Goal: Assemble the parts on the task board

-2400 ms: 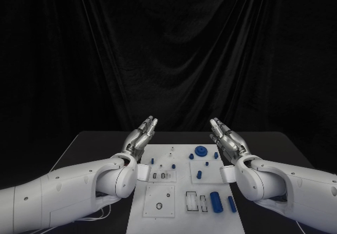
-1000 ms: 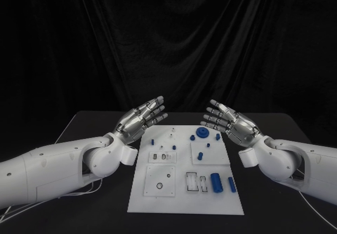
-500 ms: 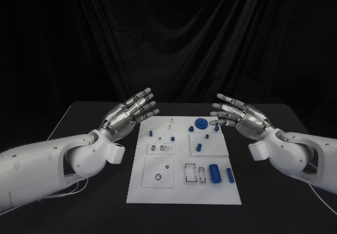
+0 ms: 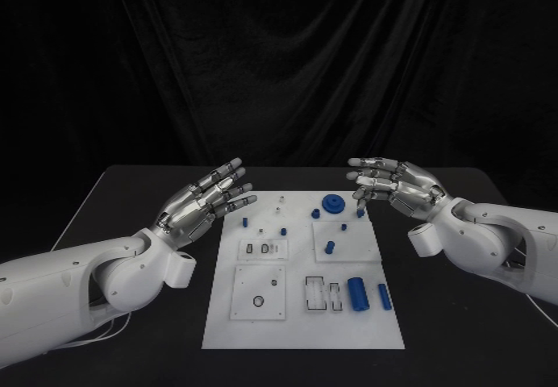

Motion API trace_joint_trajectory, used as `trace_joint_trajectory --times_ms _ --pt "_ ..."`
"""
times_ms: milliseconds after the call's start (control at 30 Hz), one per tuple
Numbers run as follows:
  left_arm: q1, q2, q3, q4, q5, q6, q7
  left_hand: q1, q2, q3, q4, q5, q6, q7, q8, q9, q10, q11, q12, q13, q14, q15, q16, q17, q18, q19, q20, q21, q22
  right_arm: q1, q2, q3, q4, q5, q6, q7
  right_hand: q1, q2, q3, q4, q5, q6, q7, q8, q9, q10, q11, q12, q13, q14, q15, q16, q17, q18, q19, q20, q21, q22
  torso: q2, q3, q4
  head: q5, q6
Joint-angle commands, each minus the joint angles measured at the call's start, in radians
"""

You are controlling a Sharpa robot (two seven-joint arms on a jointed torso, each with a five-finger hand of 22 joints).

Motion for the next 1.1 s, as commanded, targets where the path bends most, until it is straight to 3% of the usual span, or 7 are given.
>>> trace_joint_trajectory --times_ms 33,133,267,433,533,700,1100 --pt "0.001 -0.006 0.001 0.01 -0.049 0.0 0.235 -0.011 -0.006 0.011 -0.005 0.005 -0.006 -0.001 -0.007 -0.001 -0.009 -0.001 0.001 -0.001 -0.002 0.002 0.003 -0.001 -0.014 0.007 -0.001 0.002 -0.001 0.035 0.006 0.0 -0.007 -0.182 -0.066 -0.154 0.008 -0.012 0.011 -0.024 0.007 0.04 0.018 0.009 0.003 0.02 -0.005 -0.002 -0.007 0.04 -0.014 0.041 0.01 0.014 0.02 -0.013 0.055 0.03 0.039 0.0014 0.0106 -0.01 0.014" --pt "0.001 -0.009 0.001 0.012 -0.054 0.002 0.232 -0.016 -0.014 0.017 -0.014 0.003 -0.008 0.001 -0.007 -0.001 -0.011 -0.001 0.001 -0.002 0.009 0.01 0.011 0.0 -0.021 0.02 0.001 0.009 0.001 0.073 0.018 0.0 -0.016 -0.31 -0.07 -0.24 0.029 -0.021 0.048 -0.062 -0.001 0.106 0.054 0.015 0.004 0.045 -0.011 -0.009 -0.014 0.075 -0.027 0.074 0.018 0.011 0.025 -0.023 0.102 0.058 0.053 -0.0005 0.0122 -0.013 0.02" --pt "0.001 -0.012 0.001 0.018 -0.057 0.004 0.229 -0.02 -0.016 0.023 -0.019 0.003 -0.007 0.002 -0.006 -0.001 -0.012 0.0 0.001 -0.002 0.017 0.015 0.018 0.0 -0.027 0.028 0.001 0.013 0.002 0.118 0.032 0.0 -0.011 -0.526 -0.104 -0.323 -0.016 -0.042 0.099 -0.079 -0.009 0.15 0.063 -0.013 -0.003 0.119 -0.03 -0.029 -0.023 0.173 -0.038 0.153 0.045 0.014 0.086 -0.033 0.174 0.096 0.065 -0.0014 0.0138 -0.016 0.025" --pt "0.001 -0.017 0.001 0.028 -0.058 0.005 0.227 -0.022 -0.017 0.025 -0.021 0.003 -0.008 0.002 -0.006 -0.001 -0.013 0.0 0.001 -0.002 0.019 0.016 0.019 0.001 -0.029 0.03 0.0 0.013 0.002 0.158 0.05 0.0 0.017 -0.832 -0.199 -0.414 -0.1 -0.073 0.145 -0.055 -0.065 0.228 0.057 -0.068 -0.005 0.221 -0.051 -0.085 -0.025 0.348 -0.058 0.315 0.122 -0.059 0.437 -0.051 0.408 0.512 0.071 -0.0038 0.0189 -0.02 0.023" --pt "0.001 -0.025 0.001 0.041 -0.058 0.003 0.225 -0.025 -0.014 0.033 -0.025 0.001 -0.005 0.004 -0.006 -0.001 -0.015 0.003 0.001 -0.003 0.022 0.021 0.022 0.0 -0.035 0.032 0.0 0.014 0.001 0.174 0.065 0.0 0.041 -1.076 -0.264 -0.49 -0.125 -0.103 0.176 -0.051 -0.104 0.3 0.04 -0.102 0.001 0.304 -0.069 -0.127 -0.024 0.549 -0.073 0.622 0.709 -0.11 0.606 -0.067 0.53 0.783 0.072 -0.0058 0.0211 -0.02 0.012" --pt "0.001 -0.047 0.001 0.077 -0.058 0.002 0.226 -0.026 -0.014 0.037 -0.027 -0.001 -0.003 0.004 -0.005 0.0 -0.015 0.005 0.001 -0.003 0.02 0.022 0.02 -0.001 -0.037 0.031 0.0 0.013 0.0 0.183 0.078 0.001 0.091 -1.425 -0.325 -0.623 -0.164 -0.157 0.248 -0.035 -0.136 0.363 0.019 -0.178 0.001 0.376 -0.076 -0.21 -0.023 0.558 -0.076 0.673 0.813 -0.115 0.628 -0.073 0.547 0.816 0.076 -0.0103 0.024 -0.021 0.005" --pt "0.001 -0.08 0.002 0.106 -0.059 -0.005 0.221 -0.034 -0.014 0.049 -0.034 -0.003 -0.003 0.008 -0.005 0.0 -0.016 0.01 0.001 -0.003 0.002 0.02 0.008 -0.004 -0.04 0.019 -0.003 0.004 -0.005 0.184 0.102 0.001 0.12 -1.791 -0.382 -0.774 -0.184 -0.205 0.284 -0.014 -0.164 0.371 -0.006 -0.235 0.005 0.395 -0.076 -0.26 -0.02 0.556 -0.077 0.671 0.818 -0.116 0.632 -0.072 0.548 0.824 0.095 -0.0155 0.0311 -0.032 0.005"
